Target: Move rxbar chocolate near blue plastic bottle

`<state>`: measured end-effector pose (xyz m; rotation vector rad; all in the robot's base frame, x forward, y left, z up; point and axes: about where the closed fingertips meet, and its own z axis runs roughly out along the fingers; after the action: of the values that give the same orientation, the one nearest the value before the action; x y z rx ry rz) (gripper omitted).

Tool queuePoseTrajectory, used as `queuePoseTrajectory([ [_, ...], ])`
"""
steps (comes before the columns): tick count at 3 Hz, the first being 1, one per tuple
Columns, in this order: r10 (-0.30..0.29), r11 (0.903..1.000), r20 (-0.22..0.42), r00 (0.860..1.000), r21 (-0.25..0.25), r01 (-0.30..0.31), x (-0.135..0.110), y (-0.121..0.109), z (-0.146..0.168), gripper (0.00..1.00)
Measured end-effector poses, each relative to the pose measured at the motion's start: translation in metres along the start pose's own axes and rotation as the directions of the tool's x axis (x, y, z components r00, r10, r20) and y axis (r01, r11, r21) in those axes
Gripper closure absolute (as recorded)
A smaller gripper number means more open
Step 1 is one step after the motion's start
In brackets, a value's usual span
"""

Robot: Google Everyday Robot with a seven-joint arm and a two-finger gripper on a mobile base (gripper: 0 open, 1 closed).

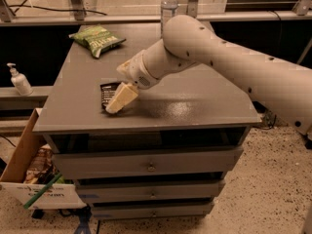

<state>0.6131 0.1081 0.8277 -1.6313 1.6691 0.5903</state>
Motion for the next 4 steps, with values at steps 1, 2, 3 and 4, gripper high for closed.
queuePoseTrajectory([
  [1, 0.018, 0.9998, 0.008, 1.000, 0.001, -0.018, -0.002, -0.001, 0.006, 0.42],
  [2, 0.041, 0.9991, 0.009, 0.999, 0.009, -0.041, 0.003, -0.001, 0.007, 0.64],
  [3, 0.057, 0.9982, 0.012, 0.998, 0.020, -0.057, 0.008, 0.000, 0.005, 0.87],
  [4, 0.057, 0.9981, 0.013, 0.998, 0.021, -0.058, 0.007, -0.001, 0.003, 1.00],
])
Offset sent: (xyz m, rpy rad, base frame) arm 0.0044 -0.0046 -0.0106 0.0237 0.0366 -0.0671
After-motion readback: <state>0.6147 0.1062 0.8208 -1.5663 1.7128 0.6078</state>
